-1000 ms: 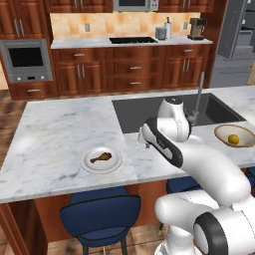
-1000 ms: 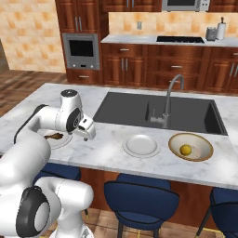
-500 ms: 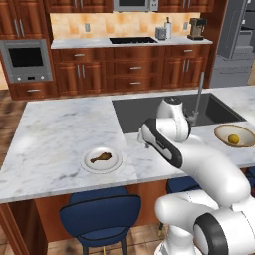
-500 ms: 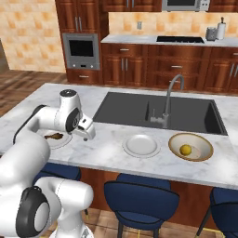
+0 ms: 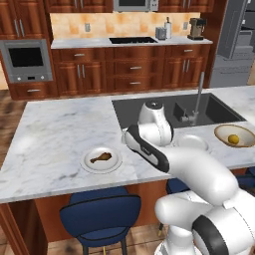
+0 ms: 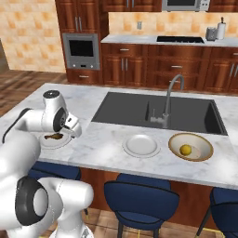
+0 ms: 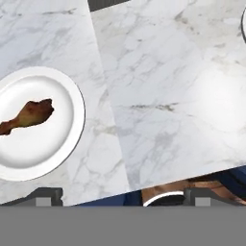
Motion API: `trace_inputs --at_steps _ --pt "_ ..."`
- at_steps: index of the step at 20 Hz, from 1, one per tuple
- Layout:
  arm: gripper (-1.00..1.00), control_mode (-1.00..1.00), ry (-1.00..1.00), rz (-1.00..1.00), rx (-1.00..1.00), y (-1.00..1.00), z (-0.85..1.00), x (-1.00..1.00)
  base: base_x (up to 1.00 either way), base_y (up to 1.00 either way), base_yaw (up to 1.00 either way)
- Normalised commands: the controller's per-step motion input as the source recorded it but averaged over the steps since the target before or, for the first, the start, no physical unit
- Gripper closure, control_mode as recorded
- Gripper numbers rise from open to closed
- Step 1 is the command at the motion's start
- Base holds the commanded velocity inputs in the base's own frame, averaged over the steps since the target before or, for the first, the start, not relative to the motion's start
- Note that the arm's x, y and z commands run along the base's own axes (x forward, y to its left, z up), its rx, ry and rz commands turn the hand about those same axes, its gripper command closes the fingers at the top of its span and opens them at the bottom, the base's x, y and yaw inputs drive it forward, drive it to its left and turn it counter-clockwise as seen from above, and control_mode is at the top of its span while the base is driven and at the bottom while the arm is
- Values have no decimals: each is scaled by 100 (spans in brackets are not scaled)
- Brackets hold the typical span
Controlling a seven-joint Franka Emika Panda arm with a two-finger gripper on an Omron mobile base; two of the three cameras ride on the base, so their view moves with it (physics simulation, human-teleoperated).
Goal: Pick the chicken drumstick and lemon from their plates and place them in the bowl. Then put the bowl in the fridge.
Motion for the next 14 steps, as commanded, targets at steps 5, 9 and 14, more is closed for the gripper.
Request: trace_inputs --at_steps 5,9,14 --pt "-100 -100 0 -22 1 56 -4 26 0 0 0" --pt "-100 -100 2 -25 8 40 -4 32 0 0 0" --pt "-100 -100 4 -23 16 26 -11 20 0 0 0"
